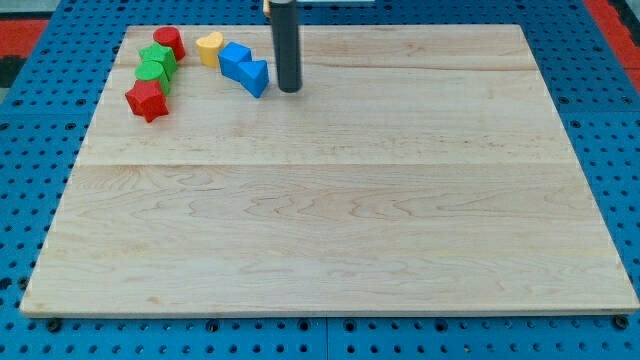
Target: Move the red star closer to the blue triangle
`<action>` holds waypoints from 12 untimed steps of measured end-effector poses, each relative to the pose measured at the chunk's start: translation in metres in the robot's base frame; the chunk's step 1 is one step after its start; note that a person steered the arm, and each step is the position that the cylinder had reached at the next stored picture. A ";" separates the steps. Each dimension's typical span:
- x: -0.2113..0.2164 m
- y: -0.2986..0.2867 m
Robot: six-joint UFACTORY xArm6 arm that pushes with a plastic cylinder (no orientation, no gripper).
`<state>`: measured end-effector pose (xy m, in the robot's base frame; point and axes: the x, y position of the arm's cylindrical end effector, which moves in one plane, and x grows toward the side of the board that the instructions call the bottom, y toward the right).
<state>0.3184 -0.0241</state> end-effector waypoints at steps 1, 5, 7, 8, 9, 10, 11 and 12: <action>-0.037 0.047; 0.103 -0.269; 0.037 -0.230; 0.037 -0.185; 0.038 -0.134; 0.050 -0.103; 0.059 -0.151; 0.028 -0.144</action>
<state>0.3464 -0.1686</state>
